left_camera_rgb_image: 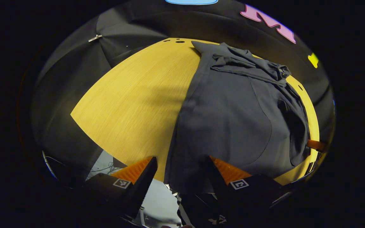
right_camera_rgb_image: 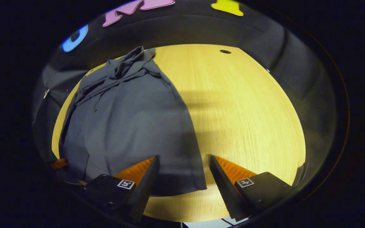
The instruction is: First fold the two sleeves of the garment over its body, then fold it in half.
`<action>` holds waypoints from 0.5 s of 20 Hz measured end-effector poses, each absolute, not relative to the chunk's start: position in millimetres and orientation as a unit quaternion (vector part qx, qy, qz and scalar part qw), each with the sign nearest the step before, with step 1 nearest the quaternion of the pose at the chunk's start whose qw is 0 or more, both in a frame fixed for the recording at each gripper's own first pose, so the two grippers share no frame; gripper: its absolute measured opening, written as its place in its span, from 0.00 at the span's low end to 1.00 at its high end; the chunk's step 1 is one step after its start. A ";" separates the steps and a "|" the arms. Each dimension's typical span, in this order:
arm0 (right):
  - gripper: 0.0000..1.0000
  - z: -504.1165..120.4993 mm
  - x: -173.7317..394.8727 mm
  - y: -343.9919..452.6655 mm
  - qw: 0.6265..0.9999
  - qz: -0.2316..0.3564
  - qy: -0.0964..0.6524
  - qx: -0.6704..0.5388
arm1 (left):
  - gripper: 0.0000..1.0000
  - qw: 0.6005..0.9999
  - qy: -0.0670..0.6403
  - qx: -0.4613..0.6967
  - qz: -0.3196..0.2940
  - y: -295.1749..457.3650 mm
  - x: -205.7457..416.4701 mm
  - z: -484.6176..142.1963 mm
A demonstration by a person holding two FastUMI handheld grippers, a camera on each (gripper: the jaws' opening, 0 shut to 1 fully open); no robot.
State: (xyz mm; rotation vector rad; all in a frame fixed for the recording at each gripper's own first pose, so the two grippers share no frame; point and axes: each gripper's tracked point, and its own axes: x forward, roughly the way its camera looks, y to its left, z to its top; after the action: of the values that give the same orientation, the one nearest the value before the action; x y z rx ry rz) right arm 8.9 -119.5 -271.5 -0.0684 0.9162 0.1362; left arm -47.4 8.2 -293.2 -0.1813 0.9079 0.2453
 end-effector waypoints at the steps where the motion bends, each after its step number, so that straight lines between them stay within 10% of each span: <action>1: 0.97 -272.5 6.1 -114.1 0.892 0.073 0.445 -0.041 | 0.98 0.886 0.439 -0.087 0.118 7.1 -46.5 -293.9; 10: 0.96 -268.0 -8.5 -37.0 0.862 0.164 0.479 0.009 | 0.88 0.882 0.465 -0.056 0.052 -39.1 -43.6 -295.7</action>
State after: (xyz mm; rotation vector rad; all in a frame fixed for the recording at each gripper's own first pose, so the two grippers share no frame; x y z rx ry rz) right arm -8.5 -37.0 -268.0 0.0180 1.0039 0.3447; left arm -43.6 -39.1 -295.7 -0.1162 0.9676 0.1081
